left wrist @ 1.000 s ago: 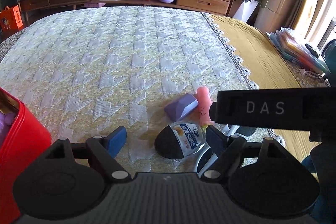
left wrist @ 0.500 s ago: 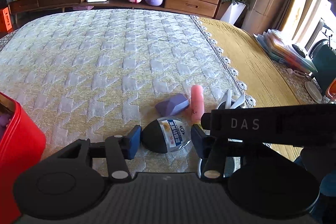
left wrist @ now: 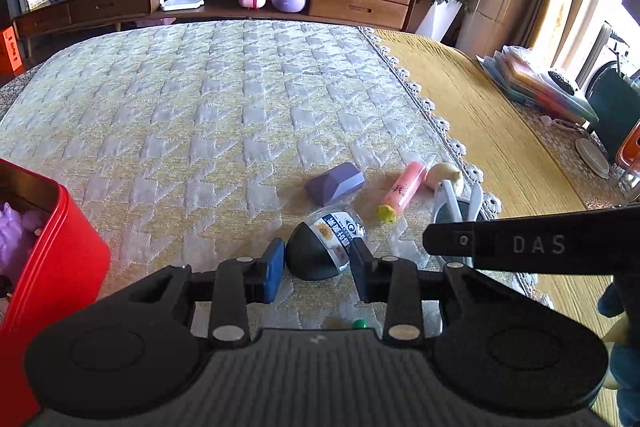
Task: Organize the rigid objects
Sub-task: 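Grasp the black-and-white bottle with the left tool while the right grasps the white sunglasses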
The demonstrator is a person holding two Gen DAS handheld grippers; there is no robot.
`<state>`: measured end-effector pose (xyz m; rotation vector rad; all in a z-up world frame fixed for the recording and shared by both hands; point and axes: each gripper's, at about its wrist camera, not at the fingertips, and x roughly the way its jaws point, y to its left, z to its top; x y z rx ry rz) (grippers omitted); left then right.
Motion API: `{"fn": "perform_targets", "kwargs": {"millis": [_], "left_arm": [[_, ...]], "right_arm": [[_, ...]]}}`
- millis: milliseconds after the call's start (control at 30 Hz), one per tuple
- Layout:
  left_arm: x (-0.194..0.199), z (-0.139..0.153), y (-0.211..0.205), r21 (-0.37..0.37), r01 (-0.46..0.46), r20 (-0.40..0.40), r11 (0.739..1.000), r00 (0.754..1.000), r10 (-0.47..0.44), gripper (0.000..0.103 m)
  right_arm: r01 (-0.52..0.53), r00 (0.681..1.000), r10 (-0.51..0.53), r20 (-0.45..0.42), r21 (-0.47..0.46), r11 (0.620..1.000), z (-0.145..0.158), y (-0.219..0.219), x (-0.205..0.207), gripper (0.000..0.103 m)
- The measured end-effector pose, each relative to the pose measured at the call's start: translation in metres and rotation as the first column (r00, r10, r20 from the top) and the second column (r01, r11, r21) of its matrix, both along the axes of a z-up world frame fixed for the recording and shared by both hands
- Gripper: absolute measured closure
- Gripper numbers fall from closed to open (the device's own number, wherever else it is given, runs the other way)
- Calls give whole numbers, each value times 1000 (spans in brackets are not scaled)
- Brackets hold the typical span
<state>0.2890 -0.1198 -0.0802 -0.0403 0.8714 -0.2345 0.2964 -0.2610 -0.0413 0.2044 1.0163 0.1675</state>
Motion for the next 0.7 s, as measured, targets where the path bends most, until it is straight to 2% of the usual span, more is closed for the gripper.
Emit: {"fn": "perform_targets", "kwargs": {"millis": [233, 300, 333, 367, 400, 533, 700], "left_arm": [[-1, -2, 5, -16, -9, -23, 1000, 1000, 9, 66], [0, -1, 4, -6, -12, -17, 1000, 1000, 12, 58], [0, 1, 2, 0, -15, -10, 1000, 1000, 15, 46], [0, 1, 1, 10, -20, -1, 1000, 1000, 20, 40], [2, 2, 0, 25, -24, 9, 999, 1000, 24, 38], [9, -1, -8, 57, 4, 14, 998, 1000, -5, 37], [12, -10, -17, 114, 50, 22, 992, 998, -53, 37]], "right_arm": [[-87, 996, 86, -34, -13, 996, -5, -4, -15, 64], [-107, 994, 106, -26, -23, 994, -5, -2, -17, 62], [-110, 994, 110, -27, -22, 994, -4, -1, -17, 61], [-118, 993, 117, -27, -23, 993, -4, -1, -18, 60], [-125, 992, 124, -26, -29, 992, -4, -1, -19, 59], [-171, 985, 170, -17, -63, 983, -3, 2, -26, 38], [-253, 967, 254, -3, -134, 958, -6, 13, -36, 36]]}}
